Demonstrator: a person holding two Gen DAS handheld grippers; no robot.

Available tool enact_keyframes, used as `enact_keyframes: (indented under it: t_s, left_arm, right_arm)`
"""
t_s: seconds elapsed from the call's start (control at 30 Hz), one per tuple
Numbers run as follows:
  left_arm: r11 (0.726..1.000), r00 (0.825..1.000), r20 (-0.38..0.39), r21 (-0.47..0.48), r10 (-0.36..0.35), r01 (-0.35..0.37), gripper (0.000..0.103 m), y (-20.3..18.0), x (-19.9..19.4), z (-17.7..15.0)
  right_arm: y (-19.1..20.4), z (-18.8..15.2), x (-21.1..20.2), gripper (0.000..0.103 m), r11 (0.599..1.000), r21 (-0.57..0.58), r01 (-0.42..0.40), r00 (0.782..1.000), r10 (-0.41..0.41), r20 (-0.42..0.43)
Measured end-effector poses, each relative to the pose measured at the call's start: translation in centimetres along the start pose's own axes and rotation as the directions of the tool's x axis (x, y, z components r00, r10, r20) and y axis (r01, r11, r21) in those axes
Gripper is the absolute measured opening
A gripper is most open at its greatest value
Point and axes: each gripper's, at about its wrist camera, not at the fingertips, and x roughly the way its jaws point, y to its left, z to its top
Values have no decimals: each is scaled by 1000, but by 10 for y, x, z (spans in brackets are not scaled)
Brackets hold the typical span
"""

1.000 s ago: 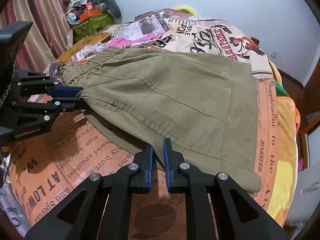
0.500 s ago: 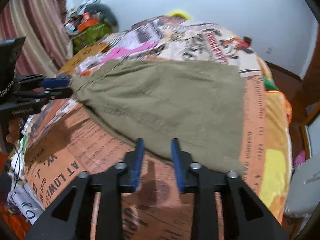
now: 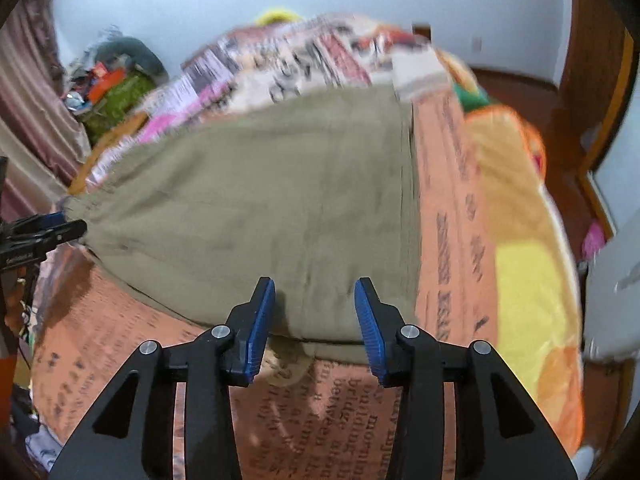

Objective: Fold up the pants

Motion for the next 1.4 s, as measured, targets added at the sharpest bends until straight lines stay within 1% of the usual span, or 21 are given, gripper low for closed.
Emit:
enact_keyframes:
  t_s: [0.07, 0.13, 0.2, 0.3, 0.4, 0.5, 0.57, 0.67, 0.77, 0.87, 0.93, 1.07, 1.2, 1.3, 1.4]
  left_arm:
    - [1000, 1000, 4, -12, -12, 12, 68, 4, 2, -4]
    - [999, 1000, 9, -28, -22, 22, 69, 10, 2, -5]
    - [999, 999, 14, -36, -32, 32, 69, 14, 1, -7]
    - [999, 999, 31, -30, -19, 20, 71, 14, -1, -10]
    - [998, 999, 32, -61, -26, 28, 72, 17, 5, -15]
    - [995, 999, 27, -95, -38, 40, 79, 23, 10, -16]
    - [993, 999, 23, -105, -50, 52, 79, 25, 10, -15]
    - [997, 999, 28, -72, -25, 27, 78, 20, 3, -12]
    - [1000, 998, 64, -19, 23, -22, 78, 11, -12, -7]
    - [1000, 995, 104, -16, 13, -11, 78, 11, -26, 2]
    - [1000, 991, 135, -27, 18, -14, 78, 13, -35, 15]
    - [999, 985, 168, -41, 33, -27, 78, 18, -41, 38]
    - [997, 983, 173, -52, 59, -50, 78, 24, -34, 64]
    - [996, 983, 165, -56, 80, -72, 78, 30, -22, 82]
    - [995, 988, 140, -79, 72, -62, 78, 37, -6, 97]
  right_arm:
    - [-3, -7, 10, 38, 1000, 13, -14, 999, 15, -34]
    - [-5, -11, 9, 38, 1000, 13, -21, 1000, 21, -23]
    - [-10, -13, 6, 38, 999, 31, -34, 999, 35, -29]
    - [-17, -18, 7, 39, 997, 56, -54, 998, 56, -28]
    - [-14, -21, 6, 39, 998, 50, -39, 999, 40, -21]
    - [-10, -20, 8, 39, 999, 28, -20, 1000, 21, -21]
    - [-11, -19, 7, 39, 999, 28, -20, 999, 20, -27]
    - [-13, -16, 4, 42, 999, 31, -19, 999, 21, -37]
    - [-10, -12, 1, 42, 1000, 12, -4, 999, 5, -33]
    - [-7, -7, -5, 42, 1000, -13, 17, 1000, -17, -23]
    - [-6, 0, -11, 42, 999, -28, 35, 999, -35, -1]
    - [-9, 17, -21, 43, 999, -35, 30, 998, -28, 50]
    - [-12, 39, -29, 43, 999, -44, 30, 994, -25, 105]
    - [-15, 57, -28, 43, 998, -53, 45, 990, -37, 135]
    - [-22, 76, -21, 43, 997, -55, 55, 988, -46, 149]
